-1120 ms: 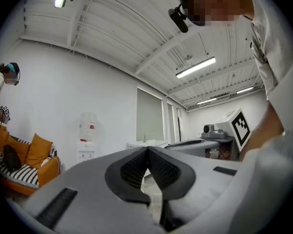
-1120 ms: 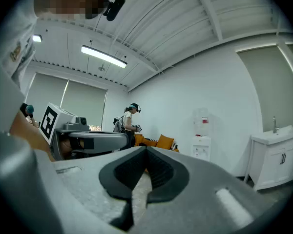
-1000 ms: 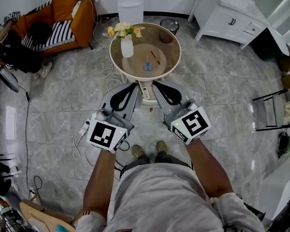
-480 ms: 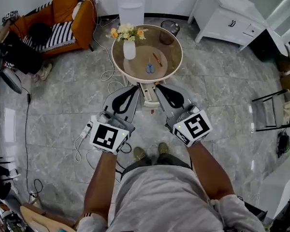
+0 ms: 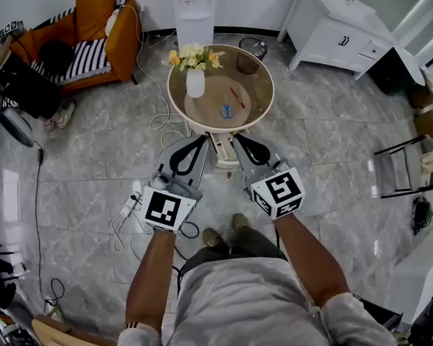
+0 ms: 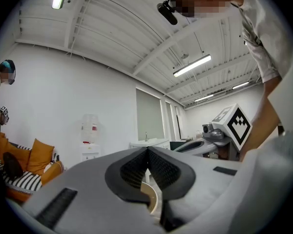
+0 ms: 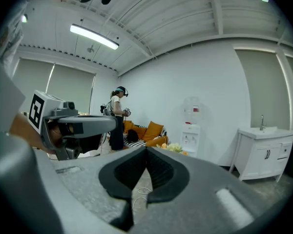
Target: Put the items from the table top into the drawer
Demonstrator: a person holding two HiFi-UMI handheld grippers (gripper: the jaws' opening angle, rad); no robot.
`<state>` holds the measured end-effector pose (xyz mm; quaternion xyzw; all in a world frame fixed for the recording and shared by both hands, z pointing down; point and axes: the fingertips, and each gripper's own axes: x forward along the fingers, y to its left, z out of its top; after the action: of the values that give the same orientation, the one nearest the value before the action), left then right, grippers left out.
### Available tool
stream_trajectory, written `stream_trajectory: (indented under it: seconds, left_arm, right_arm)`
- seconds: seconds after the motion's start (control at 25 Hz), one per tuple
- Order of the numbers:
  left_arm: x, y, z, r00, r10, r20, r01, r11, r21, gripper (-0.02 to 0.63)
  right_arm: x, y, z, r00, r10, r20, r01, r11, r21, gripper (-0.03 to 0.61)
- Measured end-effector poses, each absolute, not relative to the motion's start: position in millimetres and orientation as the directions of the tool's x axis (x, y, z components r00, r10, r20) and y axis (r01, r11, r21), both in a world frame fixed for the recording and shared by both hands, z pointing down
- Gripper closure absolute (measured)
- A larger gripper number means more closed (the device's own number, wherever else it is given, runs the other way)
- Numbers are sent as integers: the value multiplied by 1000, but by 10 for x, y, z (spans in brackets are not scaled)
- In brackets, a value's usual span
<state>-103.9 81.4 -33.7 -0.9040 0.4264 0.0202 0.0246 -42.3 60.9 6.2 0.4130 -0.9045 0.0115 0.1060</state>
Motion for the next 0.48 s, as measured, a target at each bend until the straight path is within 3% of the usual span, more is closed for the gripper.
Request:
stream_trajectory:
  seconds: [0.48]
  left_arm:
    - [-1089,277,61,629,-776,-45,-777,-629,-24,614]
  right_arm:
    - [-354,-3,710,-558,-770,309,-789,607,90,577]
